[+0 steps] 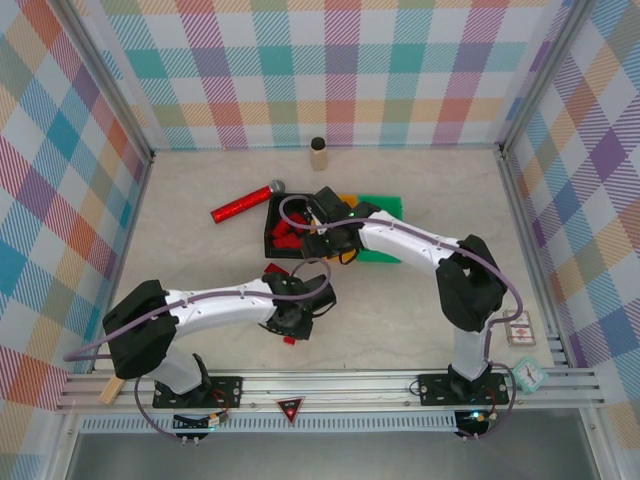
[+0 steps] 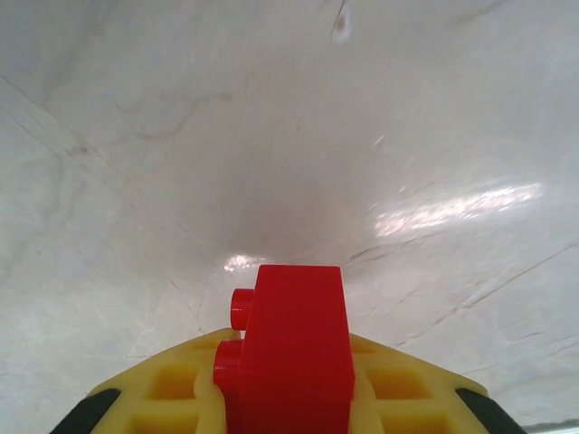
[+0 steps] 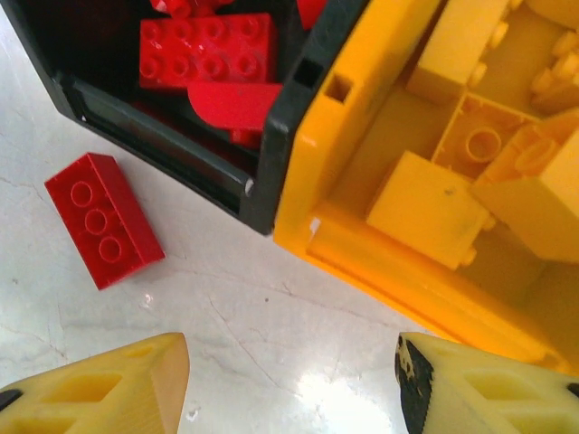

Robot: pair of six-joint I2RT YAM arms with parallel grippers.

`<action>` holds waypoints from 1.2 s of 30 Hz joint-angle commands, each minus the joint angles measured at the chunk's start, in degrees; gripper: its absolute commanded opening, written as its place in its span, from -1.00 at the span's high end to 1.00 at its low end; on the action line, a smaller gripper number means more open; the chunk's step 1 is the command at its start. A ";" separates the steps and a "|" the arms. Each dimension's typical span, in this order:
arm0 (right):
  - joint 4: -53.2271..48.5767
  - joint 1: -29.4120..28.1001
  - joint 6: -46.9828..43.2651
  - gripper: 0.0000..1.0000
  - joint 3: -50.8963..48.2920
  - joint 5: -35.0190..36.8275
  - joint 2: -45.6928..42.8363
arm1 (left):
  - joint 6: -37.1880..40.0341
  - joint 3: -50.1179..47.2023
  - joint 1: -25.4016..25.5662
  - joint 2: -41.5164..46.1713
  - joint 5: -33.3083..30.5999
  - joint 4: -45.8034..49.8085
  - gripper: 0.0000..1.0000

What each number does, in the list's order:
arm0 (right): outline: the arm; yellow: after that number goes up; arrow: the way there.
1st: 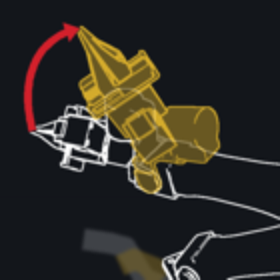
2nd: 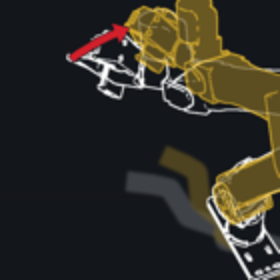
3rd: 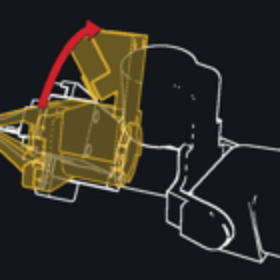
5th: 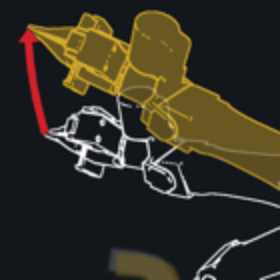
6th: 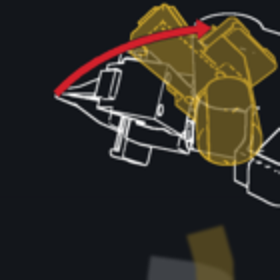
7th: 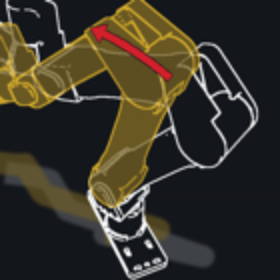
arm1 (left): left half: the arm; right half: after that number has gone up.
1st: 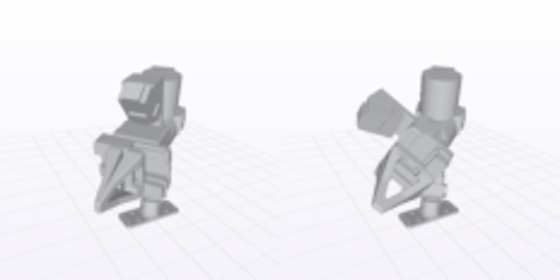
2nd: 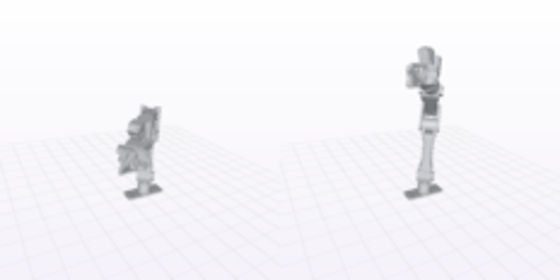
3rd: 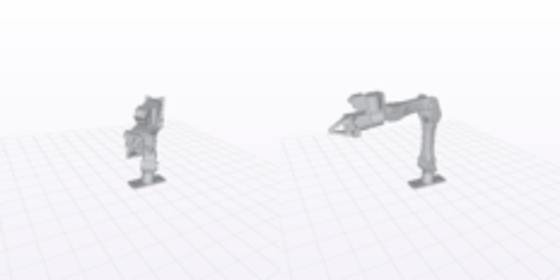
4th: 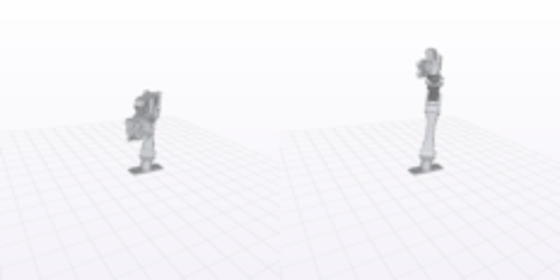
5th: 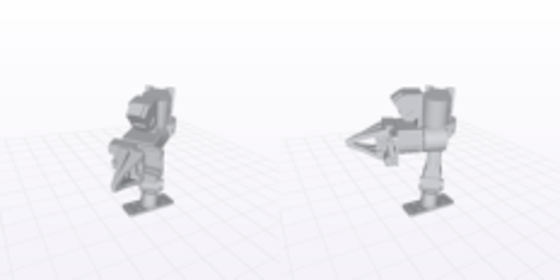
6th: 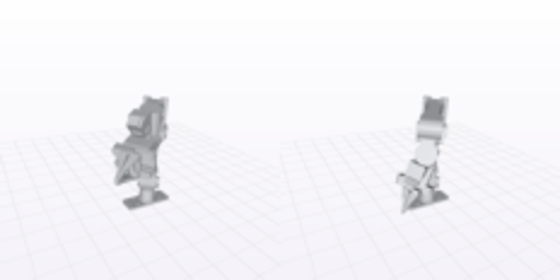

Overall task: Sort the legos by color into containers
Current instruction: Pick up the lego from the middle-left of the table, then place the lego in the container.

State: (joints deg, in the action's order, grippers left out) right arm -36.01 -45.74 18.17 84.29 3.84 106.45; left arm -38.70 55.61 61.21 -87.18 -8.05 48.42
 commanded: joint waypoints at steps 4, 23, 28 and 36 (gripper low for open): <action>1.23 -0.25 2.51 -0.26 -4.92 2.36 -5.69 | 5.70 9.26 -6.66 -2.66 -6.24 6.46 0.74; 2.89 0.26 9.89 -0.26 -26.20 5.04 -22.98 | 14.83 42.05 -29.66 -24.08 -1.98 0.95 0.57; 6.72 -2.11 9.95 -0.30 -28.13 0.10 -23.30 | 16.49 45.44 -30.54 -26.72 -2.08 2.61 0.00; 8.76 -11.68 6.74 -0.35 -19.59 -0.75 -11.82 | 16.04 35.21 -30.86 -13.79 -4.90 -1.21 -0.56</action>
State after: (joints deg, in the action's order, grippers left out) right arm -29.45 -55.24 26.33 60.93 4.62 91.07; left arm -23.03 93.32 30.92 -108.18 -11.27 47.92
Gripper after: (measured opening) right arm 0.676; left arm 0.777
